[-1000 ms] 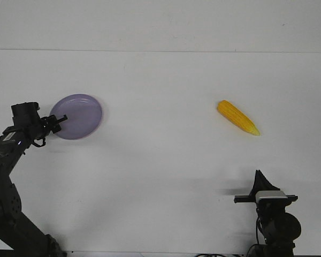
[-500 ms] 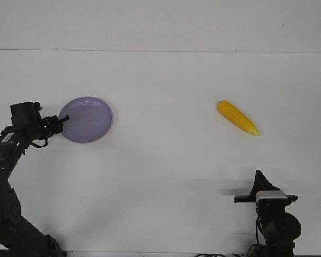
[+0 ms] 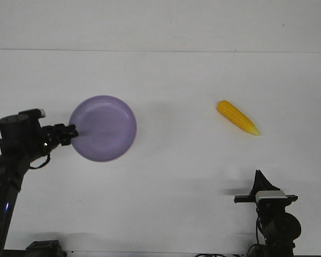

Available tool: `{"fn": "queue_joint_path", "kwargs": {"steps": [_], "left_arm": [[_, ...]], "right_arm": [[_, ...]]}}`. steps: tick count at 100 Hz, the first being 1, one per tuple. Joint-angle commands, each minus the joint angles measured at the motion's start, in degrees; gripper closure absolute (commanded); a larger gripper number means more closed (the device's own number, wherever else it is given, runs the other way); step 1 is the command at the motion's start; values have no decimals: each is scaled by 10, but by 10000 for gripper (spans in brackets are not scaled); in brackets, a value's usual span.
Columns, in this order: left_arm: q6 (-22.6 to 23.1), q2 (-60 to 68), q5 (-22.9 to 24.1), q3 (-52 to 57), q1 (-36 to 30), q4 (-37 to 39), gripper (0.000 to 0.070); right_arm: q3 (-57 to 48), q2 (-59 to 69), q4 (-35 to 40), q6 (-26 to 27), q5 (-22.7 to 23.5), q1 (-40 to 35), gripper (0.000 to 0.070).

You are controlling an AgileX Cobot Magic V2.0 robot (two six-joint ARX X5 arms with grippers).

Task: Place corn on plate with both arms
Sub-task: 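Drag the plate with the left gripper toward the robot and the table center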

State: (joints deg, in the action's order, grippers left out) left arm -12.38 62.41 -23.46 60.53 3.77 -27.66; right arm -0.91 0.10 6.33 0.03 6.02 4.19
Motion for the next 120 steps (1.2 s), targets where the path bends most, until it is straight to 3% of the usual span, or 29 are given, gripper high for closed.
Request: {"fn": "queue_joint_path", "kwargs": {"steps": [1, 32, 44, 62, 97, 104, 115, 120], "left_arm": [[-14, -20, -5, -32, -30, -6, 696], [-112, -83, 22, -232, -200, 94, 695], [-137, -72, 59, -279, -252, 146, 695], [-134, -40, 115, -295, -298, 181, 695], [-126, 38, 135, -295, -323, 205, 688], [-125, 39, 139, -295, -323, 206, 617], [-125, 35, 141, -294, -323, 205, 276], [-125, 33, 140, -294, -323, 205, 192]], "right_arm": [[2, 0, -6, 6, 0, 1, 678], [2, 0, -6, 6, 0, 1, 678], [2, 0, -7, 6, 0, 1, 678], [2, 0, -7, 6, 0, 1, 678], [2, 0, -6, 6, 0, 1, 678], [2, 0, -6, 6, 0, 1, 678], [2, 0, -7, 6, 0, 1, 678], [2, 0, -6, 6, 0, 1, 678]]}}
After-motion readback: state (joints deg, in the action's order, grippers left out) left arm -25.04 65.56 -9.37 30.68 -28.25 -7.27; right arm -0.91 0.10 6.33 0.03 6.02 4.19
